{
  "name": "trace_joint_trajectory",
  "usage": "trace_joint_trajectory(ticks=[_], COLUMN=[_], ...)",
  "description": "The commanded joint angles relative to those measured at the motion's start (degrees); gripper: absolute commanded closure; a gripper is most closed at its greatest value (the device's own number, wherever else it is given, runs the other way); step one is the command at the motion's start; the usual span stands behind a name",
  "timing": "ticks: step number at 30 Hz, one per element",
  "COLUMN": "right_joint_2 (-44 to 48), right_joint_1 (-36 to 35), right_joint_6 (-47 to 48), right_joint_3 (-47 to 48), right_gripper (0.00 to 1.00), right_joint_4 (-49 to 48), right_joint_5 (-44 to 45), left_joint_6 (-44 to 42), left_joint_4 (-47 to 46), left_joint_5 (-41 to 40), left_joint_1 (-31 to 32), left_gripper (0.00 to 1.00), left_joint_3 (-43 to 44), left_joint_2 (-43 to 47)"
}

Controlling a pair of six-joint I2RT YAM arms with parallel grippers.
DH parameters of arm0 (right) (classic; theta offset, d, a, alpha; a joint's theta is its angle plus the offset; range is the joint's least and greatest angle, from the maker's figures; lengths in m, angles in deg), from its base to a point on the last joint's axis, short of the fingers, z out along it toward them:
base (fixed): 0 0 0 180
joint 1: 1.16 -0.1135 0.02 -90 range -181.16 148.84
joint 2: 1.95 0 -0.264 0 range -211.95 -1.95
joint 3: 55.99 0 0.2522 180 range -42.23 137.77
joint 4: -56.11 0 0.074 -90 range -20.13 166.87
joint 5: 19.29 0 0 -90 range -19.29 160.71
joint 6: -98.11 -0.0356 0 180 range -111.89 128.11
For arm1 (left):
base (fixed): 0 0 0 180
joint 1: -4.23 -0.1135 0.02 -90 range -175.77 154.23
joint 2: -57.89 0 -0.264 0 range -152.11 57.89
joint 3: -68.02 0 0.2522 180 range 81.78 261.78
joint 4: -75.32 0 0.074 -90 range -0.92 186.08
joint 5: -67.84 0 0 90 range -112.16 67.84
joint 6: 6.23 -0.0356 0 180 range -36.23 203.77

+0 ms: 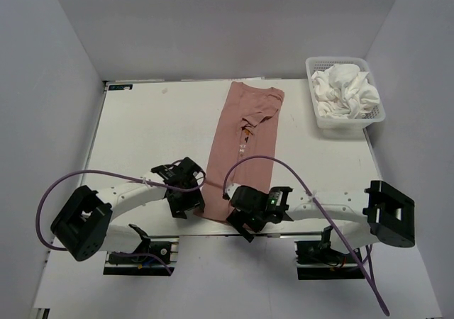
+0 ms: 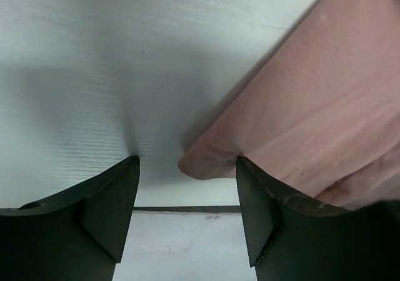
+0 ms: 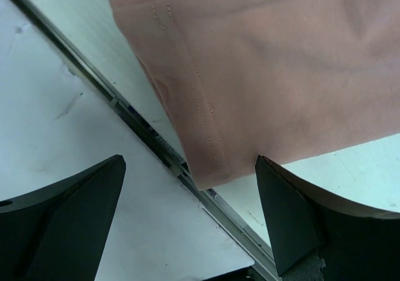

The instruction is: Fold and stack the t-shirts

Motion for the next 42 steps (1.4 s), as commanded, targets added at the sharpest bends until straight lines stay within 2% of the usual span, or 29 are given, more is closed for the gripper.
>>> trace_joint_trajectory(ticks=[1, 4, 5, 7, 8, 9, 10, 11, 12, 14, 15, 16, 22, 25, 29, 35, 36, 39, 42], right_joint_2=[-0.6, -0.42, -0.42, -1.04, -1.47, -1.83, -2.09, -2.27, -2.36, -2.18, -2.01, -1.83, 2.38, 5.02, 9.15, 9.86, 9.68, 9.07, 10.12], right_joint_1=[-2.57, -4.06, -4.42, -5.03, -5.21, -5.38, -5.56, -6.0, -6.09, -6.7, -6.97, -7.4, -8.46, -8.55, -8.2, -6.8, -5.84, -2.85, 1.99], right_joint_6=[-4.24, -6.27, -6.71, -7.85, -8.3, -8.39, -8.91, -9.61, -9.88, -10.06, -10.32, -10.84, -12.42, -13.92, -13.84, -14.8, -14.8, -17.52, -16.4], right_joint_3=[-0.13, -1.01, -1.44, -2.06, -2.76, -2.85, -3.11, -4.07, -4.52, -5.31, -5.23, -4.96, -5.58, -5.14, -4.79, -1.72, -0.93, 3.2, 3.39], right_gripper=[0.1, 0.1, 0.1, 0.15, 0.18, 0.26, 0.3, 0.35, 0.45, 0.58, 0.64, 0.74, 1.0, 1.0, 1.0, 1.0, 1.0, 1.0, 1.0], right_joint_4=[0.7, 0.17, -0.09, 0.17, 0.43, 0.7, 1.22, 1.05, 0.27, 0.0, 0.17, 0.87, 2.54, 5.53, 6.06, 4.22, 4.82, 8.51, 5.29], right_joint_5=[7.88, 9.29, 9.73, 11.84, 12.54, 12.72, 13.16, 13.25, 13.07, 12.55, 12.28, 12.28, 8.59, 8.33, 8.24, 13.24, 16.29, 23.23, 23.27], left_joint_6=[0.72, 1.24, 1.24, 0.72, 0.72, 0.11, 0.1, 0.1, 0.1, 0.1, 0.1, 1.06, 3.17, 4.23, 3.71, 0.81, 0.81, 0.81, 0.02], left_joint_4=[-3.85, -6.13, -7.27, -7.81, -8.59, -8.6, -8.6, -8.6, -8.6, -8.6, -7.9, -6.94, -2.54, -1.14, -0.08, -0.08, -0.08, 0.45, 3.96], left_joint_5=[2.5, 2.5, 3.11, 3.12, 3.81, 4.34, 4.87, 4.87, 5.83, 7.24, 7.94, 8.73, 12.77, 12.78, 11.47, 7.25, 5.16, 0.76, -4.16], left_joint_1=[-0.23, -0.23, -0.23, 0.38, 0.38, 0.38, 0.99, 1.0, 1.0, 1.0, 1.0, 1.0, 2.22, 2.23, 2.75, 1.27, 1.26, 0.74, 0.12], left_gripper=[0.27, 0.35, 0.41, 0.45, 0.54, 0.59, 0.64, 0.72, 0.89, 1.0, 1.0, 1.0, 1.0, 1.0, 1.0, 1.0, 1.0, 1.0, 1.0], left_joint_3=[-2.77, -3.48, -3.48, -3.48, -2.87, -2.87, -2.26, -2.25, -2.25, -3.39, -3.39, -4.18, -7.44, -8.14, -4.03, 6.87, 8.63, 17.06, 27.68], left_joint_2=[2.72, 2.73, 2.21, 0.11, -0.87, -1.83, -3.32, -3.86, -3.86, -3.86, -3.26, -2.55, 6.58, 12.21, 13.8, 6.44, 5.29, 0.02, -5.51])
